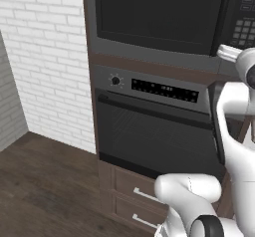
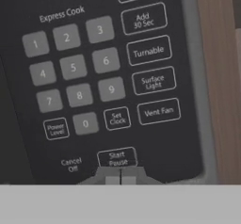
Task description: Pick the broccoli from the sink and place it in the bowl. Then pick the bowl and place it in the microwave. Then close the microwave door and press the start button.
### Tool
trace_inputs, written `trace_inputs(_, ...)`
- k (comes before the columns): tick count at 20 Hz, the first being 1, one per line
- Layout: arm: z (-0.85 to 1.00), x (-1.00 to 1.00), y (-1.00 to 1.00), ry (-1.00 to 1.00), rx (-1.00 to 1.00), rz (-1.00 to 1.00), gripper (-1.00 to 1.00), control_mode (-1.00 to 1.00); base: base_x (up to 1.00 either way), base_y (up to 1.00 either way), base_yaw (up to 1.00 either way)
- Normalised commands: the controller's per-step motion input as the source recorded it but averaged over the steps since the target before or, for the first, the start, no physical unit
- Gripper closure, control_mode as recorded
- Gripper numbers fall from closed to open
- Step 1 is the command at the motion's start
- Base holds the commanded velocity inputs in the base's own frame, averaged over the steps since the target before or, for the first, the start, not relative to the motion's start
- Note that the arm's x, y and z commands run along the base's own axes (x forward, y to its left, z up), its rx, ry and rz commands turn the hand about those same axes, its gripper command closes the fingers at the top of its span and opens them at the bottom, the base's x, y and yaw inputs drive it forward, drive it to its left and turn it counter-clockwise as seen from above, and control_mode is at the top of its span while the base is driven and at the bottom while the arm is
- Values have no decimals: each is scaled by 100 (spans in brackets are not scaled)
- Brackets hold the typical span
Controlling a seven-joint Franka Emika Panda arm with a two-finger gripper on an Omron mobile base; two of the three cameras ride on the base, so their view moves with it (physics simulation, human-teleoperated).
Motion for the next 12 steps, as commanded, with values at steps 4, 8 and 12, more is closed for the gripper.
trace_inputs(4,0,42,0,0,0,0,100,-100,0,0,0)
trace_inputs(8,0,67,-3,0,0,0,100,-100,0,0,0)
trace_inputs(12,-8,87,-21,2,1,2,100,-100,0,0,0)
